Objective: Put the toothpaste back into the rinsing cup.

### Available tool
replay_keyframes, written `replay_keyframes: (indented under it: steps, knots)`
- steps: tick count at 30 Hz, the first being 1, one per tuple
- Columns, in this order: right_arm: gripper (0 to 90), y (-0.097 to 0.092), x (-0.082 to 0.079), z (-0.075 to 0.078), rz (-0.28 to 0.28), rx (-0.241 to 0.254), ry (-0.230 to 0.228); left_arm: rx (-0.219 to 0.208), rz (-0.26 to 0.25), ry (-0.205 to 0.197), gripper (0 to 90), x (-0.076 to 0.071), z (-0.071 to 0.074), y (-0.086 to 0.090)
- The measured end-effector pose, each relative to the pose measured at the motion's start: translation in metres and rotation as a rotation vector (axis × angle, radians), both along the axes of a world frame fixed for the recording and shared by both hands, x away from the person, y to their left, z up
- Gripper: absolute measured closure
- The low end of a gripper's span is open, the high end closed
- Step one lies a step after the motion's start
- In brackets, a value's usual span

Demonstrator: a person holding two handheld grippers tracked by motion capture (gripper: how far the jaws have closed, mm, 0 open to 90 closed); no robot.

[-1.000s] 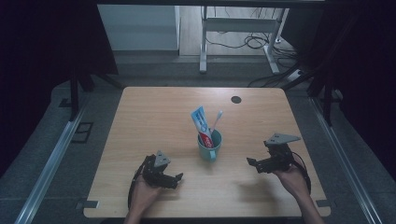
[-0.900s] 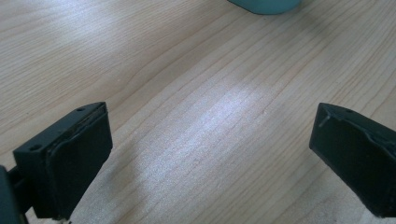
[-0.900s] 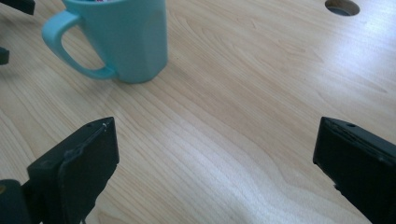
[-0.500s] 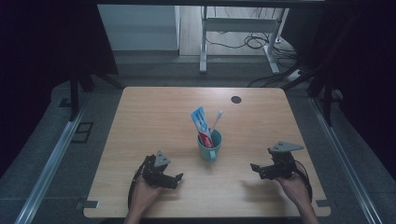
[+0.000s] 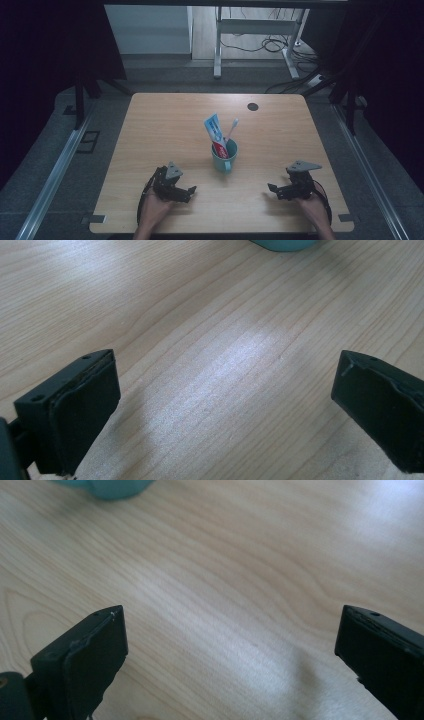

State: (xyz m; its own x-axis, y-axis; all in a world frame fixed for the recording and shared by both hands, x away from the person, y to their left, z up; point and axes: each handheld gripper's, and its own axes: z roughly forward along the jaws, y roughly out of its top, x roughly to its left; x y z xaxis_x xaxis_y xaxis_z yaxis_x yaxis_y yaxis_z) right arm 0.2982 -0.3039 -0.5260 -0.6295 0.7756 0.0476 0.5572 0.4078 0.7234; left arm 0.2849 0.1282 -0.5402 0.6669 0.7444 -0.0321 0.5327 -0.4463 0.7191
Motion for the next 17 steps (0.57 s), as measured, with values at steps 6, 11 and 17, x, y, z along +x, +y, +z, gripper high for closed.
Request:
replay_keyframes:
  steps: [6,11,17]
  knots:
    - [0.3,0.002,-0.001,-0.012,0.005,-0.031,0.015,0.005,-0.003,0.011,0.0,0.001,-0.003,-0.001]
    - [0.0,0.003,-0.002,-0.017,0.005,-0.051,-0.003,0.009,-0.004,0.017,0.0,0.001,-0.003,-0.001]
    - [0.0,0.003,-0.003,-0.017,0.003,-0.057,-0.004,0.039,-0.003,0.030,0.0,0.003,-0.004,-0.003]
